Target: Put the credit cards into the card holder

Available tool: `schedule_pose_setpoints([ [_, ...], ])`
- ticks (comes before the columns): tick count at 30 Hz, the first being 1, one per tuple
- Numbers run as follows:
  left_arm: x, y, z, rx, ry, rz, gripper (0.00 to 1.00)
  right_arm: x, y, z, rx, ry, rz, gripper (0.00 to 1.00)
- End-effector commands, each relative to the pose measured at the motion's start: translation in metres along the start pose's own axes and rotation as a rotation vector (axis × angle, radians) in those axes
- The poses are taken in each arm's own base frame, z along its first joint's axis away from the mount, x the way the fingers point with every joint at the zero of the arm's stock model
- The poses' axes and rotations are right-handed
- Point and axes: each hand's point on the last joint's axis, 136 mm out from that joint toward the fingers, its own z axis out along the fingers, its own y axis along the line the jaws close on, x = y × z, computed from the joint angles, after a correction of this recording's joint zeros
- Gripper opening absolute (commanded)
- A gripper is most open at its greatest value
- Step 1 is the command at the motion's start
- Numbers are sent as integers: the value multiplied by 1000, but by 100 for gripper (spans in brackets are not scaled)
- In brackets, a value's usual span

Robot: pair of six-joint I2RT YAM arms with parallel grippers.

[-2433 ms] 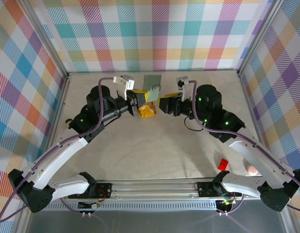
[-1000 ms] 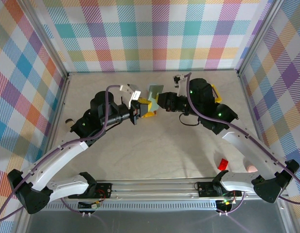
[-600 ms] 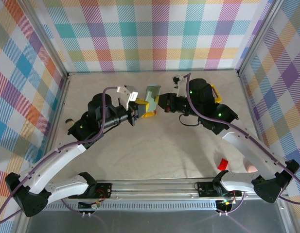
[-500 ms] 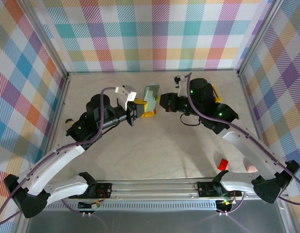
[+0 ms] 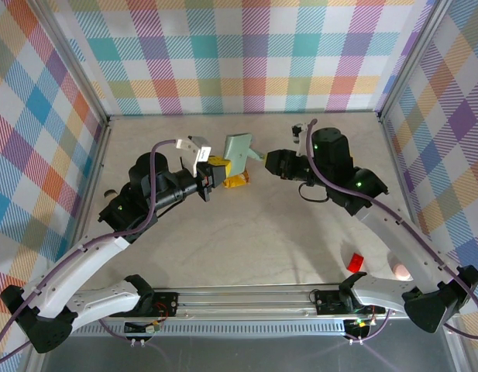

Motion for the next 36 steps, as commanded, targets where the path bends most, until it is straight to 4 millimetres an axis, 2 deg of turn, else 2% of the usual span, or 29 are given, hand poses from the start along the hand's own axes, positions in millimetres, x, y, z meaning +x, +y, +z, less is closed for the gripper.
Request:
schedule_pose_setpoints([
  [1, -5, -9, -2, 41, -24, 10, 0, -4, 20, -10, -110, -22, -69, 44],
  [5, -3, -10, -1, 48, -15, 12, 0, 0, 35, -19, -205, -31, -128, 51],
  [12, 1, -12, 3, 65, 4, 16, 0, 3, 50, -35, -292, -65, -198, 53],
  [19, 4, -28, 5, 166, 24, 26, 0, 2, 58, -30, -339, -53, -221, 57],
  [24, 3, -32, 2, 186, 15, 27, 0, 1, 49, -24, -290, -40, -199, 57],
  [29, 3, -37, -1, 210, 16, 23, 0, 6, 36, -26, -266, -37, -216, 51],
  [36, 7, -46, -5, 270, 12, -2, 0, 15, 41, -33, -477, 21, -305, 44],
])
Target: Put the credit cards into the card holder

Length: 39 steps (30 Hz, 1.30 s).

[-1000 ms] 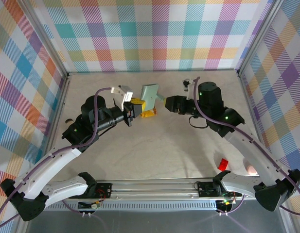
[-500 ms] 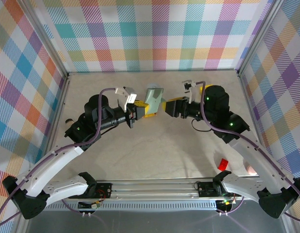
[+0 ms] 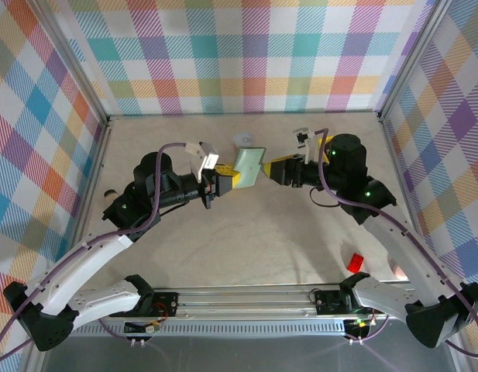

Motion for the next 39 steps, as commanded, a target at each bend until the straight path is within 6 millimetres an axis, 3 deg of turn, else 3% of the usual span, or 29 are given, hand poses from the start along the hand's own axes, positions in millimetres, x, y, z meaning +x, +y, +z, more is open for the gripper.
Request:
schedule_pose_setpoints([
  [1, -9, -18, -6, 80, -48, 11, 0, 2, 23, -4, -191, 23, -106, 44],
  [8, -6, -21, -8, 98, -38, -3, 0, 8, 31, -7, -341, 60, -146, 42],
  [20, -9, -25, -1, 153, -34, -33, 0, 18, 31, -4, -403, 97, -172, 37],
  [31, -2, -18, 4, 145, -25, -72, 0, 23, 29, -3, -428, 115, -166, 14],
  [34, 2, -11, 6, 127, -23, -97, 0, 26, 27, -1, -432, 120, -157, 3],
  [36, 5, -4, 7, 99, -24, -124, 0, 28, 24, 0, -427, 124, -142, 0],
  [39, 13, 9, 10, 55, -11, -187, 26, 34, 15, 6, -406, 139, -86, 0],
])
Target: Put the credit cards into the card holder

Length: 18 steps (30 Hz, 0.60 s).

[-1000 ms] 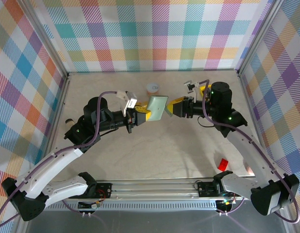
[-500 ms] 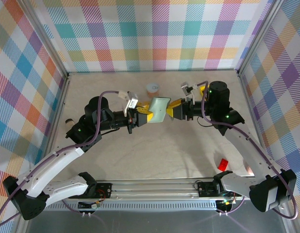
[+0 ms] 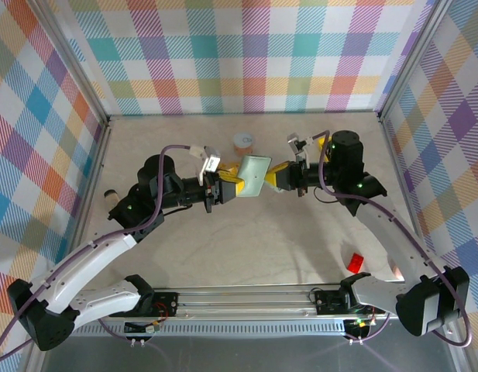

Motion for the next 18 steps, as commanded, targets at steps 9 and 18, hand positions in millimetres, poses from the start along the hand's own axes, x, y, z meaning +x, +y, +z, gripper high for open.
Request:
schedule_pose_setpoints([
  [9, 60, 63, 8, -183, 67, -232, 60, 74, -57, 14, 70, 89, 319, 0],
  [18, 115, 108, -16, -434, 169, -310, 67, 140, -105, 26, 121, 206, 522, 0],
])
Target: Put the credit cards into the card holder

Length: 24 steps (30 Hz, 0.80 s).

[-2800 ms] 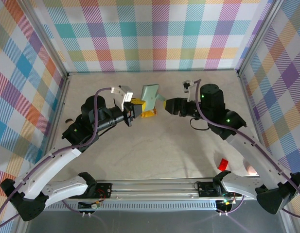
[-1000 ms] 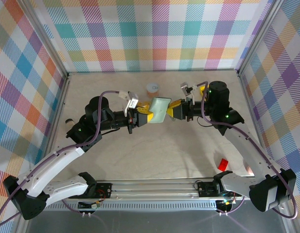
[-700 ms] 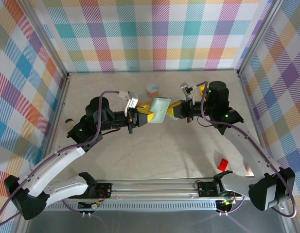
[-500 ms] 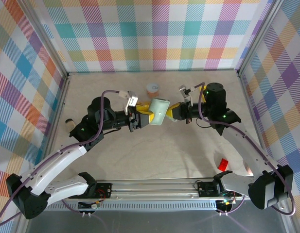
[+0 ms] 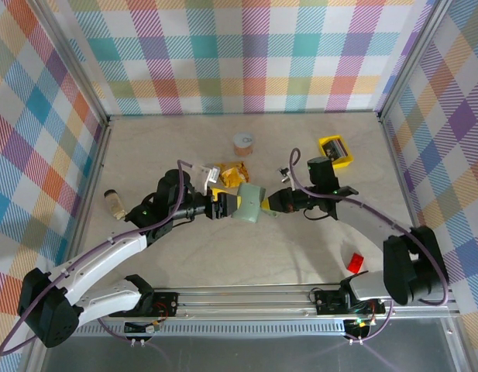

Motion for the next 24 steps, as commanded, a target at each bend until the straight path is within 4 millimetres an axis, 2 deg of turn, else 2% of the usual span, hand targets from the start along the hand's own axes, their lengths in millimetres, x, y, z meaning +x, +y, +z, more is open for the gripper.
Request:
schedule_pose_setpoints([
  [1, 10, 25, -8, -120, 11, -34, 67, 6, -16, 8, 18, 41, 18, 0],
  [8, 37, 50, -6, -223, 87, -71, 67, 18, -63, 27, 199, 181, 84, 0],
  [14, 53, 62, -3, -258, 132, -113, 68, 20, -96, 32, 336, 265, 119, 0],
  [21, 67, 69, -1, -265, 153, -146, 68, 16, -121, 33, 439, 329, 149, 0],
  [23, 68, 69, -1, -264, 152, -152, 68, 13, -126, 33, 465, 323, 158, 13],
  [24, 69, 70, -1, -265, 153, -154, 68, 10, -127, 31, 487, 315, 160, 27],
])
